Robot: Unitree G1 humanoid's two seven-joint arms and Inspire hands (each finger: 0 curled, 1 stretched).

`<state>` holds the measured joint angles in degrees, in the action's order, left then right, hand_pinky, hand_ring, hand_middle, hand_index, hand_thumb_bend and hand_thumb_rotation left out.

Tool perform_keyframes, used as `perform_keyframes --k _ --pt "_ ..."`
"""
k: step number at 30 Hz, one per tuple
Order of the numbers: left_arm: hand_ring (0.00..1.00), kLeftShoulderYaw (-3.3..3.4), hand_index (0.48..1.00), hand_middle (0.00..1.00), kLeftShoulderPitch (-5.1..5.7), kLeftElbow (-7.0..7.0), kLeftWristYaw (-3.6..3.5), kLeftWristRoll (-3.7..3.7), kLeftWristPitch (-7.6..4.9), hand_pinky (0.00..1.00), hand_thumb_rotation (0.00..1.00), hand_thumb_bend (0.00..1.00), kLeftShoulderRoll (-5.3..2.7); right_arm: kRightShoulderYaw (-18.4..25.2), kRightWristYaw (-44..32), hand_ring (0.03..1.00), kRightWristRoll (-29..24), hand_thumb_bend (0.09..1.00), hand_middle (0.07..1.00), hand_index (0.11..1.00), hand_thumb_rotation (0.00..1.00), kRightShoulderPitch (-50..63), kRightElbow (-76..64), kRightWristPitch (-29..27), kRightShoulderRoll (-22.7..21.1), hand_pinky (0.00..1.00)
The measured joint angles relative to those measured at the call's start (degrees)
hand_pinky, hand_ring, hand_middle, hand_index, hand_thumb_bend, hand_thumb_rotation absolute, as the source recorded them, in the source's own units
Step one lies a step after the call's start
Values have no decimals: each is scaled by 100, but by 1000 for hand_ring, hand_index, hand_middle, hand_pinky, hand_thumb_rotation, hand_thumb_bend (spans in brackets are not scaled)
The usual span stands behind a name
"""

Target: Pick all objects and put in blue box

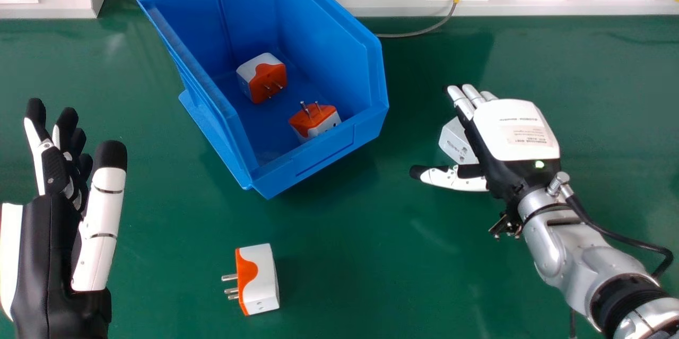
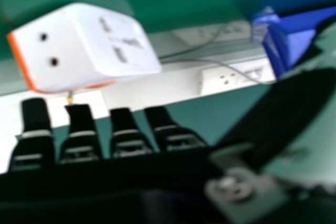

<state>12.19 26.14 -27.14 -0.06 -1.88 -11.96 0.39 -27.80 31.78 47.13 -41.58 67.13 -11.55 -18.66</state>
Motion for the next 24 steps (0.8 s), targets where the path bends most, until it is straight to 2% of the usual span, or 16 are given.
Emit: perform_keyframes --k 5,7,9,17,22,24 --pt "1000 0 1000 1000 -11 0 -2 9 0 1000 822 613 18 3 0 892 -6 512 937 928 751 -26 0 8 -14 787" --pt "1000 2 1000 1000 -21 0 -6 0 -1 1000 822 614 19 4 0 890 -35 514 935 926 751 -36 1 15 -24 786" --pt "1000 6 1000 1000 -25 0 -7 -51 0 1000 816 614 18 6 0 888 -57 516 933 924 757 -49 10 35 -27 784" --pt "1000 23 1000 1000 8 -38 -13 -54 1 1000 826 589 19 1 -191 896 -165 520 942 935 792 -80 152 251 -27 800" --pt "1000 40 1000 1000 33 -80 -52 -57 8 1000 829 583 19 -2 -364 893 -184 527 940 936 792 -96 237 410 -15 799" --pt "1000 42 1000 1000 53 -101 -74 -100 9 1000 831 573 19 -5 -424 895 -187 530 940 934 794 -100 274 475 2 801"
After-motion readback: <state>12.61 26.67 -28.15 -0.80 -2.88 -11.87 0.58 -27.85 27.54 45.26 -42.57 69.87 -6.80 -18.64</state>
